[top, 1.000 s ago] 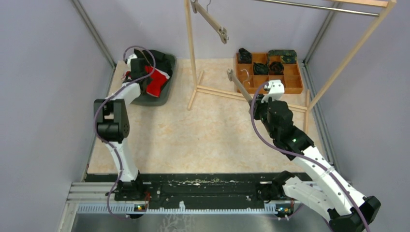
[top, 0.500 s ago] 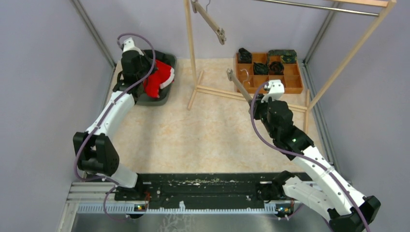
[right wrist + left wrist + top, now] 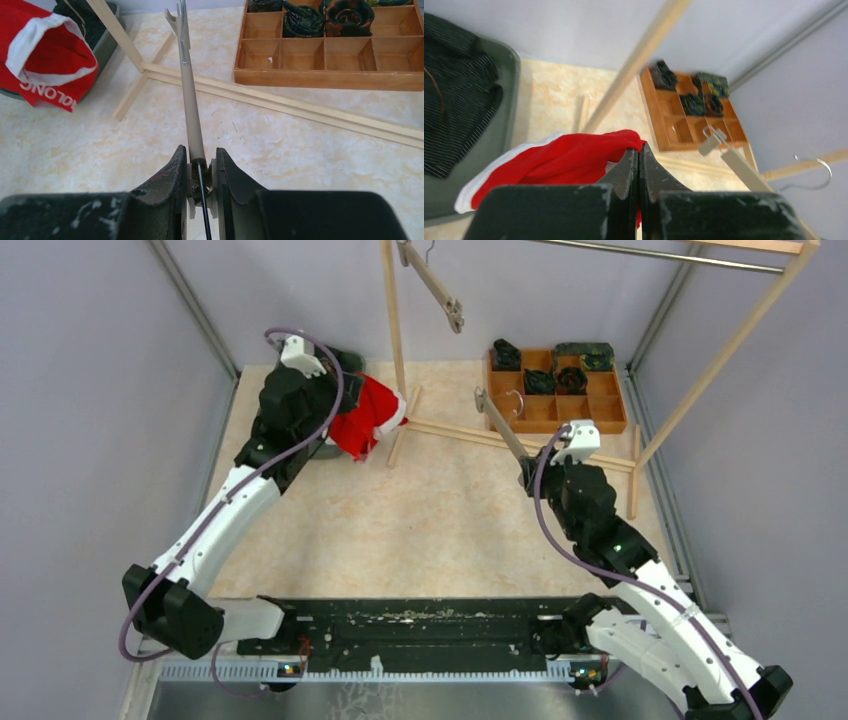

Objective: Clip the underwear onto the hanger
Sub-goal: Place the underwear at the center of the board.

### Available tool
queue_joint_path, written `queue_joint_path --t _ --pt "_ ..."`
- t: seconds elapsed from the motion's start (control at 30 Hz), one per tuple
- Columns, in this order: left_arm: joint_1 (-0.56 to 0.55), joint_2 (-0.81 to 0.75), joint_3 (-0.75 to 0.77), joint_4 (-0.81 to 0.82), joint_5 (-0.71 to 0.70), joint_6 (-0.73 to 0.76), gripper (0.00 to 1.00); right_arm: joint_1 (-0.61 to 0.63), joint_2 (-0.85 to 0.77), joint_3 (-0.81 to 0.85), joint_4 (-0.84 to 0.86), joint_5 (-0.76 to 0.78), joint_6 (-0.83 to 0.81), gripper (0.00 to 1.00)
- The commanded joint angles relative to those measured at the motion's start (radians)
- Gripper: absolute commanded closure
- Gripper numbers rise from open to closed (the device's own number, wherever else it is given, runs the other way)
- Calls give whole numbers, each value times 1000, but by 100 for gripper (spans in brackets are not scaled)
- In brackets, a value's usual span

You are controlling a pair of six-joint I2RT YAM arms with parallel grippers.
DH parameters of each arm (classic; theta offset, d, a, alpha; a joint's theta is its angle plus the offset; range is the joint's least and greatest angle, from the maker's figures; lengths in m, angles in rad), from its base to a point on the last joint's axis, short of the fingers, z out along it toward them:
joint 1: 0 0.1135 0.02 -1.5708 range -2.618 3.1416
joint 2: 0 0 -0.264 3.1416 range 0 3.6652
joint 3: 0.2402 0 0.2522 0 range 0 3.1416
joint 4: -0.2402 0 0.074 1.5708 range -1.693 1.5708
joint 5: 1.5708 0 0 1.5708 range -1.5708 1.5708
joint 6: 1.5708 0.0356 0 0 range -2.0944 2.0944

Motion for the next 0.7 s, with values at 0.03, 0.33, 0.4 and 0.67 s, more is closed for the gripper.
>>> queue_joint_path --t 0.03,0.33,0.4,0.67 --pt "-56 -28 -125 61 34 -32 100 -1 -63 -26 34 38 50 100" --pt "-101 -21 -350 202 84 -118 100 -1 -142 -42 -20 75 55 100" --pt "-115 -5 -383 239 94 -138 100 -1 -149 -45 -21 79 55 100" --pt "-186 87 -431 340 136 -203 100 -1 -160 -45 -34 101 52 100"
